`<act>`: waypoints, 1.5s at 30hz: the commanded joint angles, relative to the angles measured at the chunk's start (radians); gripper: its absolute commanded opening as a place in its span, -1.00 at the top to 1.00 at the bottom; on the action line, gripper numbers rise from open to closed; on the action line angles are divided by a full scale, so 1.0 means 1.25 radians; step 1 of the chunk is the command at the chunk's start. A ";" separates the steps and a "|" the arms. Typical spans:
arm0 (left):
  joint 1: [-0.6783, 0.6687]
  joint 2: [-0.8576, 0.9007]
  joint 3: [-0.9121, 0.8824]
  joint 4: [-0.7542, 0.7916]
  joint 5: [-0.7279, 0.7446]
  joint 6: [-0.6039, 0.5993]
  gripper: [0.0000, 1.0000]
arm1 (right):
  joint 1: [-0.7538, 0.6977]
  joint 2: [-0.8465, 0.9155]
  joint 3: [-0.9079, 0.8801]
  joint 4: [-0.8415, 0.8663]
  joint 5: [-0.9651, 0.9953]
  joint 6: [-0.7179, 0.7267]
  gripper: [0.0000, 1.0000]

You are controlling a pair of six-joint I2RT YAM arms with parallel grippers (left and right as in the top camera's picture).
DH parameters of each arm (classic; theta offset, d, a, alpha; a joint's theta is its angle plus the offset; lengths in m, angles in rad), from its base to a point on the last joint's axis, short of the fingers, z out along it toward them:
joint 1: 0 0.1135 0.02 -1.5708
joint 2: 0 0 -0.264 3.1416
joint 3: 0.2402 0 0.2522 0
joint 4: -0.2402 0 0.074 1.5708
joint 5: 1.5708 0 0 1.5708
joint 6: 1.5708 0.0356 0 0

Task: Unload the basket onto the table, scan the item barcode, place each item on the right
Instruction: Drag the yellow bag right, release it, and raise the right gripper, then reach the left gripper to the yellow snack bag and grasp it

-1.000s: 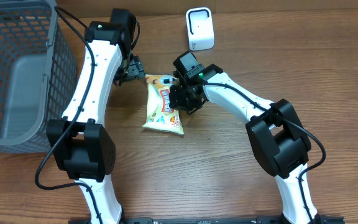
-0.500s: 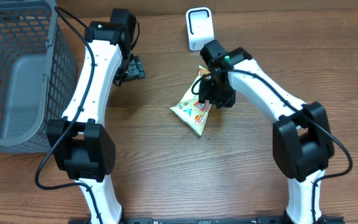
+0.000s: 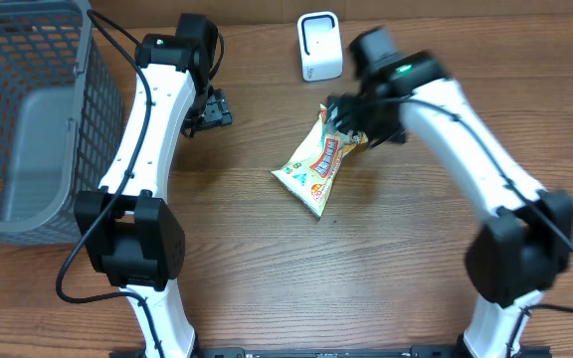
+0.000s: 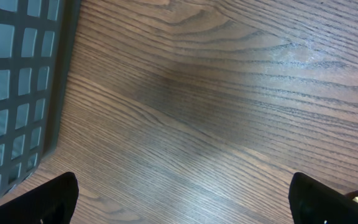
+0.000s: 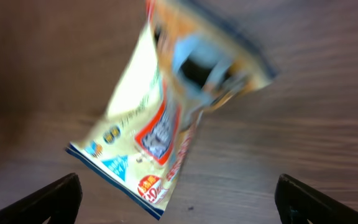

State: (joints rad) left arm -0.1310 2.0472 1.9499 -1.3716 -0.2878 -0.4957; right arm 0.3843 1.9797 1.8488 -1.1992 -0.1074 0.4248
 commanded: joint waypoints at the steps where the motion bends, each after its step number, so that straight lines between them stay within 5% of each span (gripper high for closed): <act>1: -0.005 0.006 0.002 0.000 0.000 -0.011 -1.00 | -0.115 -0.095 0.068 0.001 0.057 -0.005 -1.00; 12: -0.005 0.006 0.002 0.000 0.000 -0.011 -1.00 | -0.319 -0.102 0.069 0.000 0.055 -0.005 -1.00; 28: -0.005 0.006 0.002 0.004 0.005 -0.021 -1.00 | -0.353 -0.102 0.069 0.000 0.055 -0.005 -1.00; 30: -0.005 0.006 0.002 0.023 0.066 -0.051 -0.99 | -0.353 -0.102 0.069 0.000 0.055 -0.005 -1.00; 34: -0.008 0.007 0.002 0.016 0.390 -0.052 -0.99 | -0.353 -0.102 0.069 0.000 0.055 -0.005 -1.00; 37: -0.032 0.008 -0.008 0.025 0.542 0.019 -1.00 | -0.353 -0.102 0.069 0.000 0.055 -0.005 -1.00; 45: -0.135 0.008 -0.082 0.045 0.514 0.101 -1.00 | -0.353 -0.102 0.069 0.000 0.055 -0.005 -1.00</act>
State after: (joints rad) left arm -0.2695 2.0472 1.8889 -1.3285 0.3050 -0.4175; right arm -0.0582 1.8561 1.9289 -1.1992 -0.0444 0.4217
